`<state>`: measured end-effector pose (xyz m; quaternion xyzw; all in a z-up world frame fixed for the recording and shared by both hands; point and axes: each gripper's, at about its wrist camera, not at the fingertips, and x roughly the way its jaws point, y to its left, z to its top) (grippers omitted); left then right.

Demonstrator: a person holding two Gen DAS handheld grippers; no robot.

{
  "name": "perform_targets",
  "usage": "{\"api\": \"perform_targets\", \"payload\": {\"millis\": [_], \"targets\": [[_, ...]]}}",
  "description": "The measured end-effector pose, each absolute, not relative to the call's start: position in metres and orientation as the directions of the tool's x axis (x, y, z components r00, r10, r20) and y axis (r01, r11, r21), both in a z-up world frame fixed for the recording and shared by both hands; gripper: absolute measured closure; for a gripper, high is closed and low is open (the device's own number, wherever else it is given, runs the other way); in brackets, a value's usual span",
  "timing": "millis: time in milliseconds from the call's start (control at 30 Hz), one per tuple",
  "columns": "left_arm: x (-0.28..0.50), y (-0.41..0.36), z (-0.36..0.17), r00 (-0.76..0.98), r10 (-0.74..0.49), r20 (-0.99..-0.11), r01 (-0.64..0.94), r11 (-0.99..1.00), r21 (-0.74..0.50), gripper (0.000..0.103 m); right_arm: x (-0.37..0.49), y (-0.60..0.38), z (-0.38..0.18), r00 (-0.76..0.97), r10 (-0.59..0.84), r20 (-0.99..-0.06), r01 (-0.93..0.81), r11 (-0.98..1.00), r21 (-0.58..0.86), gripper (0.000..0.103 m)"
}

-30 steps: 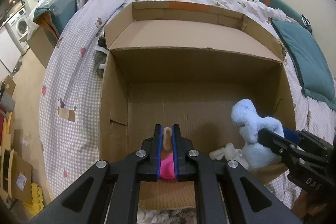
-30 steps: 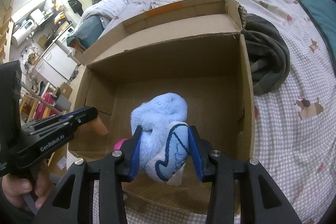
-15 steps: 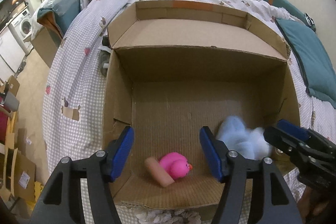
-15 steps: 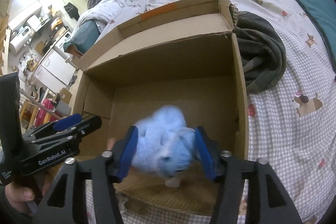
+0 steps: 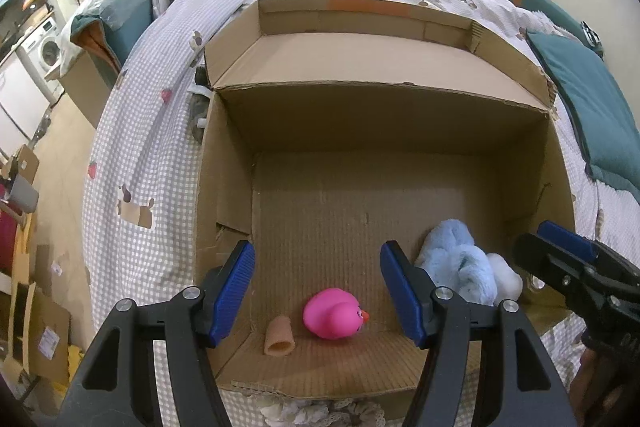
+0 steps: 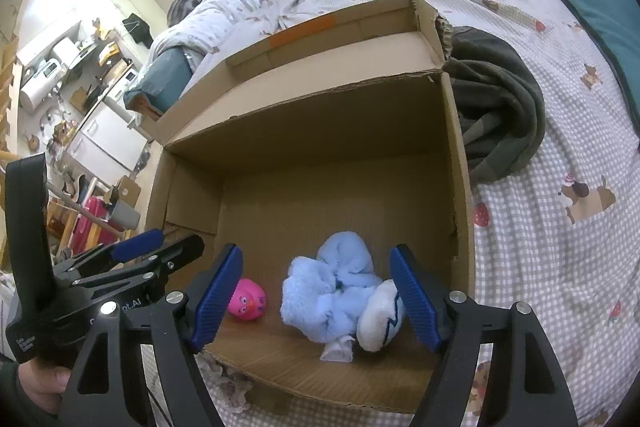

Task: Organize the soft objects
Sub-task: 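Lift both grippers out of the box toward the lace fabric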

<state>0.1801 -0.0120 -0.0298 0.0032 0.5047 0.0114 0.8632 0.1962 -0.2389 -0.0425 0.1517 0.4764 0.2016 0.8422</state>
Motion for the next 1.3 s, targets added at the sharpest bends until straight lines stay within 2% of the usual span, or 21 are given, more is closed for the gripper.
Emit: {"api": "perform_targets", "payload": {"millis": [367,667,1300], "targets": [[0.166,-0.006,-0.016,0.511,0.021,-0.859,-0.027,1.000,0.009,0.041,0.185,-0.248,-0.026,0.561,0.458,-0.690,-0.180,0.881,0.438,0.023],[0.139,0.007,0.001,0.548,0.023,-0.836,-0.052,0.999,-0.007,0.041,0.172,-0.246,-0.021,0.566,0.423,-0.708,-0.178,0.901,0.395,0.023],[0.067,0.045,-0.004,0.513,0.040,-0.857,-0.167,0.984,-0.055,0.041,0.111,-0.254,-0.014,0.559,0.427,-0.711,-0.172,0.899,0.404,0.023]]}}
